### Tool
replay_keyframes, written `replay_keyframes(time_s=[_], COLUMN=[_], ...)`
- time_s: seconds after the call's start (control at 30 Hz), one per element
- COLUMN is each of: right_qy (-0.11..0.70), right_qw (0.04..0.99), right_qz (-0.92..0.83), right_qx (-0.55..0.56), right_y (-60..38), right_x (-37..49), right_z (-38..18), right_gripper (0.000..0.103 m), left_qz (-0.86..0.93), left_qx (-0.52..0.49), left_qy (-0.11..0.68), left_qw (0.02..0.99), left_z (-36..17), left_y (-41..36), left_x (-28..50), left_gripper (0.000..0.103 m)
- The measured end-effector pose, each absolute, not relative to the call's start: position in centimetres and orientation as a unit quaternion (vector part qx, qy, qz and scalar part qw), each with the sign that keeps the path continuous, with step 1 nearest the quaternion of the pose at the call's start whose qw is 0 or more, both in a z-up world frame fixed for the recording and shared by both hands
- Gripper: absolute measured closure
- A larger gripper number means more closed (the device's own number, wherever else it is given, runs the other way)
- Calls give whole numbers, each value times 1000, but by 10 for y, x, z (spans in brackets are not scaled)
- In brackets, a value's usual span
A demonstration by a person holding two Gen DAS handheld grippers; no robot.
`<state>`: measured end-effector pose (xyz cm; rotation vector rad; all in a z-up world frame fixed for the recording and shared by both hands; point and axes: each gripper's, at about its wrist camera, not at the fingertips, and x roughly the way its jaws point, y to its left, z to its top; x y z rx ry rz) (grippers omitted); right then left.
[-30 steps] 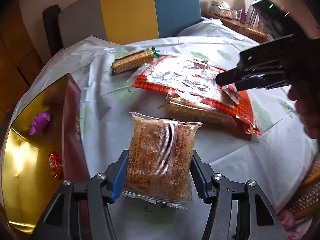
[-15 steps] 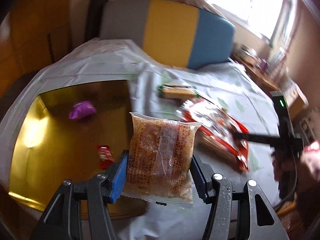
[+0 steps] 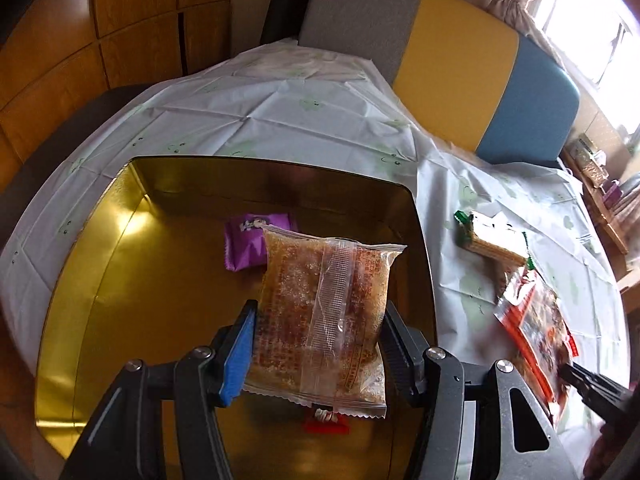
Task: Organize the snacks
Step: 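Place the pastry pack into the gold tin with the left gripper while the right grasps the pink-rose candy bar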
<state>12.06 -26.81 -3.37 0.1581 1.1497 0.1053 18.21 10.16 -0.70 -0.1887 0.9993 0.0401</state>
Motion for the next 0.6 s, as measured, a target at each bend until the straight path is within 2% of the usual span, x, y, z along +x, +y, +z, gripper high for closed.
replay_keyframes(time_s=[0.27,0.6], right_qy=[541,540], right_qw=[837,838], right_qz=[48,48], right_qx=[63,59], right_y=[-263,-263], right_x=[122,122], right_z=[-34,-34], right_gripper=[79,79], left_qz=[24,36], left_qx=[-71,-51], left_qy=[480,455], left_qw=[874,888], left_z=[-15,0], left_y=[90,88], left_x=[196,142], left_gripper=[41,41])
